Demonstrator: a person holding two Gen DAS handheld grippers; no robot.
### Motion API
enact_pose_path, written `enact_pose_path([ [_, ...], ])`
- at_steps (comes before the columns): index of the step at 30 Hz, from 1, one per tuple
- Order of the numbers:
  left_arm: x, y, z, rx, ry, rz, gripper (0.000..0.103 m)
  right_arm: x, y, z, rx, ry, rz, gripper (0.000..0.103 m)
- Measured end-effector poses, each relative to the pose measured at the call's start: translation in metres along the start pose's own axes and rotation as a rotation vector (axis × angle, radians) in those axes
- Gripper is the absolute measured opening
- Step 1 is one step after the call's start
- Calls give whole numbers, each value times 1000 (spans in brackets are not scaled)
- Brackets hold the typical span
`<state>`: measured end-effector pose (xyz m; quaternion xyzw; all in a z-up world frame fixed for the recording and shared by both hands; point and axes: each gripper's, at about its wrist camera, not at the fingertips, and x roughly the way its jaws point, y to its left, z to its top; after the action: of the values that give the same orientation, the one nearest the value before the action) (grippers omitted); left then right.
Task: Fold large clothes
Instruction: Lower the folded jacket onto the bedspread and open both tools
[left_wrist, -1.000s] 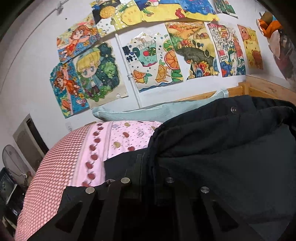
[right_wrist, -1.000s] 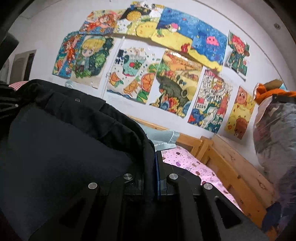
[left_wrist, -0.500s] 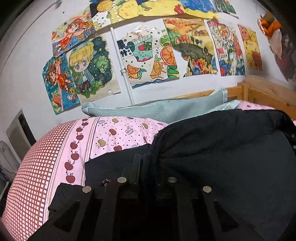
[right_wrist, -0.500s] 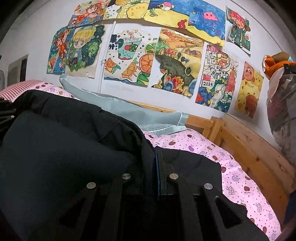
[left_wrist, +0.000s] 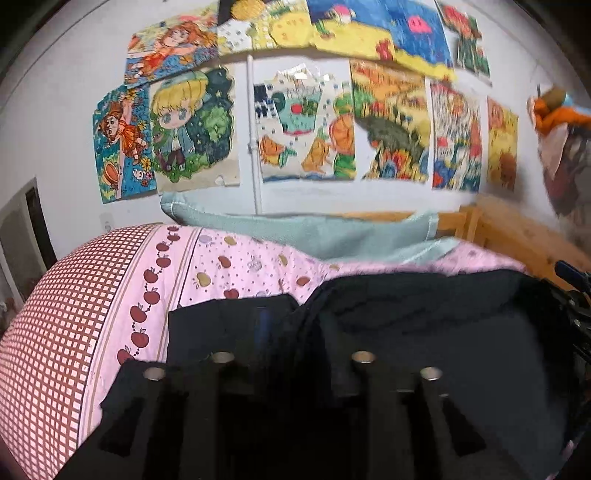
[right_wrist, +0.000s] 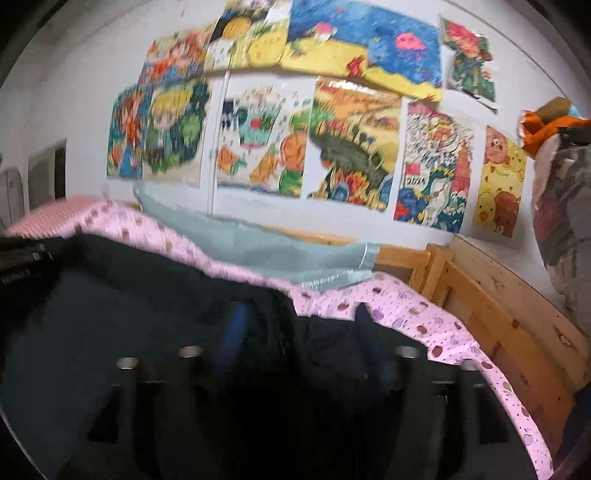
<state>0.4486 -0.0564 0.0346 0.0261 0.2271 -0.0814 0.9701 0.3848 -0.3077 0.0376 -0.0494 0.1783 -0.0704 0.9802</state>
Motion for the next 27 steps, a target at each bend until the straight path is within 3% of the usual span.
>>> enact_pose_path([
  [1, -4, 1, 0, -6, -15, -9, 62, -6, -4, 1, 13, -4, 11, 62],
  [2, -12, 2, 0, -7, -42, -13, 87, -11, -8, 1, 22, -5, 21, 66],
  [3, -18, 4, -1, -5, -69, -9, 92, -16, -11, 1, 28, -6, 27, 69],
  [5, -30, 6, -2, 13, -108, -18, 93, -30, -18, -3, 48, -24, 58, 83],
  [8, -44, 10, -7, 48, -103, -48, 95, -44, -24, -16, 77, -2, 141, 91],
  [14, -60, 12, -34, 100, -115, -181, 96, -35, -5, -54, 3, 115, 240, 92],
  [17, -47, -1, -43, 163, -59, -181, 96, -12, 3, -64, -19, 183, 233, 92],
  [20, -16, -9, -44, 170, 45, -126, 96, 13, 3, -65, 9, 210, 184, 92],
  [27, 21, 17, -31, -28, 65, -45, 98, 70, -12, -37, 83, 248, 31, 92],
])
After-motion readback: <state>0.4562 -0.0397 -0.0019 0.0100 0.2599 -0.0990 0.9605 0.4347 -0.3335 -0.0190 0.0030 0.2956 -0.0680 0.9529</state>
